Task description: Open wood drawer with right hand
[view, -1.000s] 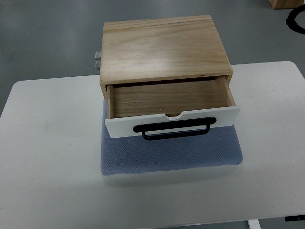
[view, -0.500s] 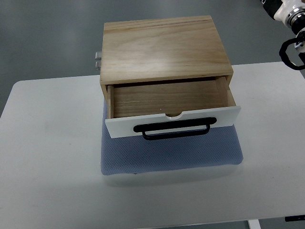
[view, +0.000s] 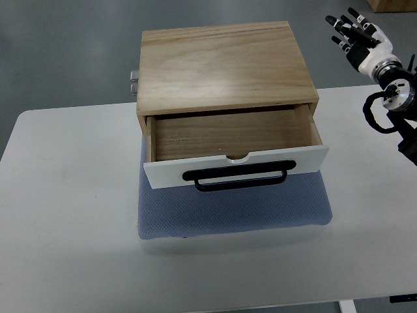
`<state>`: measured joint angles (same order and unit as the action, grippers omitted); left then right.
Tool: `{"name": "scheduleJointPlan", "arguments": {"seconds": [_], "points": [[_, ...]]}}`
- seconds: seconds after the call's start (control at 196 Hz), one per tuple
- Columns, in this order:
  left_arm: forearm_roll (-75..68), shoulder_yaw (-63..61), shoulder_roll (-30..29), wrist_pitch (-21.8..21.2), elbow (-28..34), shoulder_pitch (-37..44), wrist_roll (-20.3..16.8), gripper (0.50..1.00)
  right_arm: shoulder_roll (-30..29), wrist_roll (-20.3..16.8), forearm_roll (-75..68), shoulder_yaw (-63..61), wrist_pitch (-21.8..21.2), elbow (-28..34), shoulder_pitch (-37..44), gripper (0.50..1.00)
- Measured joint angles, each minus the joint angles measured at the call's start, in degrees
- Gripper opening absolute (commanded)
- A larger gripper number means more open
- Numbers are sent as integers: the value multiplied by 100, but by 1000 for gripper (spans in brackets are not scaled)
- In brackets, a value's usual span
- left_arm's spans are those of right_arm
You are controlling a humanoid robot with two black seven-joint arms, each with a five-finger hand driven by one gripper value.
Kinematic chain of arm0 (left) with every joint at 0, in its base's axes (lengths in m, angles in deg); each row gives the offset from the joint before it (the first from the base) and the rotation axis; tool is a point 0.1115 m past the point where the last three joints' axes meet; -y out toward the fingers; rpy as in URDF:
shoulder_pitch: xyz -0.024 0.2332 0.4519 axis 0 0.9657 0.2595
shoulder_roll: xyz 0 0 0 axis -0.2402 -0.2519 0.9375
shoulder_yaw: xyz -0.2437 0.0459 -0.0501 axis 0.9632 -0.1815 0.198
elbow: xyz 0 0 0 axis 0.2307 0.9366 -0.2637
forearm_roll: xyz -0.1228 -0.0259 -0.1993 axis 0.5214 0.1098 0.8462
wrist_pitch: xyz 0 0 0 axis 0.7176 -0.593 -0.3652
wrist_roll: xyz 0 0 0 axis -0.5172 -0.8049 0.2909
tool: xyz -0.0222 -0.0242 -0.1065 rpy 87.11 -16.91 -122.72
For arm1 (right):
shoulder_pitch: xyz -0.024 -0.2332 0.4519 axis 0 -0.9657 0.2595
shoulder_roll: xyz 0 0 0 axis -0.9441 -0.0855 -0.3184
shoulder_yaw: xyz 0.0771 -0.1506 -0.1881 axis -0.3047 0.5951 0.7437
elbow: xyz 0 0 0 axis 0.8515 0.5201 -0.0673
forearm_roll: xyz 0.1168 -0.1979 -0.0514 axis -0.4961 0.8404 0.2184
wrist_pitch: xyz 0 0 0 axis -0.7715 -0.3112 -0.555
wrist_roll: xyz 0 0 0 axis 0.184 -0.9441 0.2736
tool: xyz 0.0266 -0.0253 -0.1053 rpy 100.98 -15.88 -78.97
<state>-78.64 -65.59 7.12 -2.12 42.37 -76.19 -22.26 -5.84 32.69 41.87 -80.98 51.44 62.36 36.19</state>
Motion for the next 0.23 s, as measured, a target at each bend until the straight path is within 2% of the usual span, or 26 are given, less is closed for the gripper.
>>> {"name": "scheduleJointPlan", "arguments": {"seconds": [0.235], "points": [[0, 0, 0, 0, 0, 0, -2, 1000, -174, 16, 0, -134, 20, -36, -245, 944]]}}
